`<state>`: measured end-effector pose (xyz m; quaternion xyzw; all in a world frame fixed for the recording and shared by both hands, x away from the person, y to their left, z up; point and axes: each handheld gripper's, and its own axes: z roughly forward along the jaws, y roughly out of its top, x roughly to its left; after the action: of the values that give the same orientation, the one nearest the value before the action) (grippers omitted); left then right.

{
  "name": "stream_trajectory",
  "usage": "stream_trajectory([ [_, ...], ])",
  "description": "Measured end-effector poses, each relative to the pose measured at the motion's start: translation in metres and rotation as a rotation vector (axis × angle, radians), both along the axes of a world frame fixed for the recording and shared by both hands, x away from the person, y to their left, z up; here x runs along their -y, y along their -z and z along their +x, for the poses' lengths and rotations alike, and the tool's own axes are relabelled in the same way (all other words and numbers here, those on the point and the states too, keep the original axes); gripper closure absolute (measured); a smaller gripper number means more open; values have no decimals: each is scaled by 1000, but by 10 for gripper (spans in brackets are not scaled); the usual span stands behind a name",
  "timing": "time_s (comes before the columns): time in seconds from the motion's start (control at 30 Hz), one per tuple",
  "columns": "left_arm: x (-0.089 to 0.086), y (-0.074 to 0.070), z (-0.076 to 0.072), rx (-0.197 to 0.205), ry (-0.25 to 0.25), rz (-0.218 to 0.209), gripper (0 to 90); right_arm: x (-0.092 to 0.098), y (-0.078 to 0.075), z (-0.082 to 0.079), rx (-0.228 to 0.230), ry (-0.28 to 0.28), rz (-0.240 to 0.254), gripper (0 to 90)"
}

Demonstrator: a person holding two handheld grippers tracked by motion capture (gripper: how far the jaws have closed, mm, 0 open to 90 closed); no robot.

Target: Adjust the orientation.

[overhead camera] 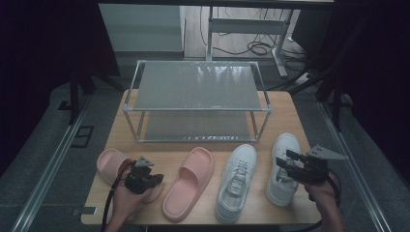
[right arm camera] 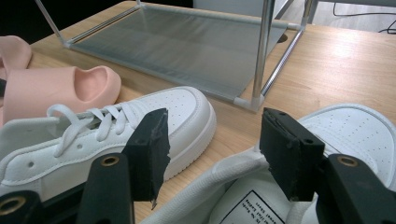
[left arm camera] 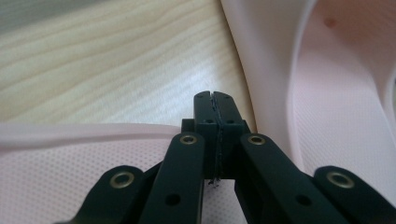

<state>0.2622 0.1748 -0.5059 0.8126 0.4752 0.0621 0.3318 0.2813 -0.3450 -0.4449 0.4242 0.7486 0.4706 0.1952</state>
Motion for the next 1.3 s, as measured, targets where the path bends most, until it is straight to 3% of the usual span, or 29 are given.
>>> stream_trajectory([
  [0.27,-11,0,-21,-2,-2,-4,900,1,0,0,-2,3,-1,428],
  [0.47,-18,-3,-27,1,-6,-5,900,1,-1,-1,1,4,-4,428],
  [0.7,-32,-24,-36,65,-36,-44,900,2,-2,-1,1,8,-2,428],
  [0.8,-49,-41,-38,104,-80,-55,900,2,-2,-1,0,9,0,427],
  [0.93,-64,-49,-35,122,-115,-58,900,2,-1,-1,-1,10,-2,428],
  [1.0,-80,-54,-29,136,-153,-54,900,2,-1,0,-3,13,2,427],
  [1.3,-130,-52,-8,126,-299,-42,900,3,1,1,-9,14,-4,428],
])
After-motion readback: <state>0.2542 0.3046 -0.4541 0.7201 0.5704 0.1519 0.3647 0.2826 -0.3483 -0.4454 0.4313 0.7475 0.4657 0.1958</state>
